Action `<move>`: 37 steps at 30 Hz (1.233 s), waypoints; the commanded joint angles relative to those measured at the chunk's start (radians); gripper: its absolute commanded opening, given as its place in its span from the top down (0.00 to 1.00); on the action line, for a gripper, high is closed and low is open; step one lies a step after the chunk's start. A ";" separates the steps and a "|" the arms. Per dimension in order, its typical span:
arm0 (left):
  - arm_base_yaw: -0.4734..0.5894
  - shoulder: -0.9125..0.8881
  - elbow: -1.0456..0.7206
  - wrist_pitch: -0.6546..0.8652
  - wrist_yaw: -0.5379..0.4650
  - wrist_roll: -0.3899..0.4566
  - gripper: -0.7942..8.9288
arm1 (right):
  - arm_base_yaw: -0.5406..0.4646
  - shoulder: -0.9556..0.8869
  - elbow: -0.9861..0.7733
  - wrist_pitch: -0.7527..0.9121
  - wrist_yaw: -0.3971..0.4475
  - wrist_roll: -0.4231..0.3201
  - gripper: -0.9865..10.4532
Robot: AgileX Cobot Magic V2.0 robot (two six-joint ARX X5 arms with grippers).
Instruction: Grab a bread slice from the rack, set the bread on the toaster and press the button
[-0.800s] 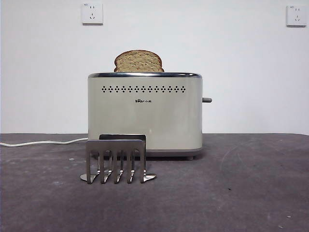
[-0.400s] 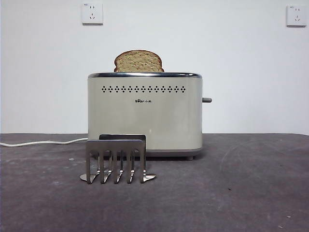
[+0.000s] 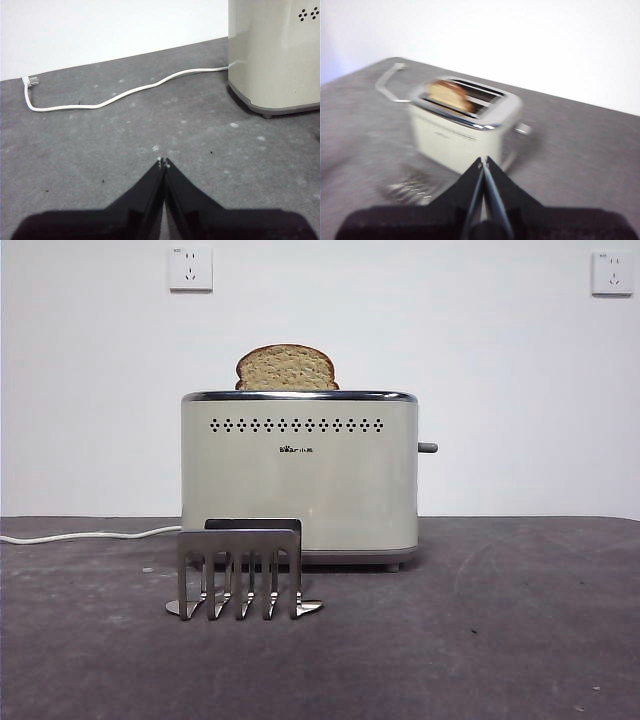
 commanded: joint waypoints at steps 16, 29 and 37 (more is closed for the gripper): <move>0.003 -0.002 -0.013 -0.004 -0.002 -0.010 0.92 | -0.006 -0.409 -0.785 0.550 0.341 0.166 0.91; 0.003 -0.002 -0.013 -0.003 -0.002 -0.010 0.92 | -0.005 -0.506 -0.948 0.499 0.341 0.226 0.91; 0.003 -0.002 -0.013 -0.003 -0.002 -0.010 0.92 | -0.005 -0.506 -0.948 0.505 0.341 0.254 0.91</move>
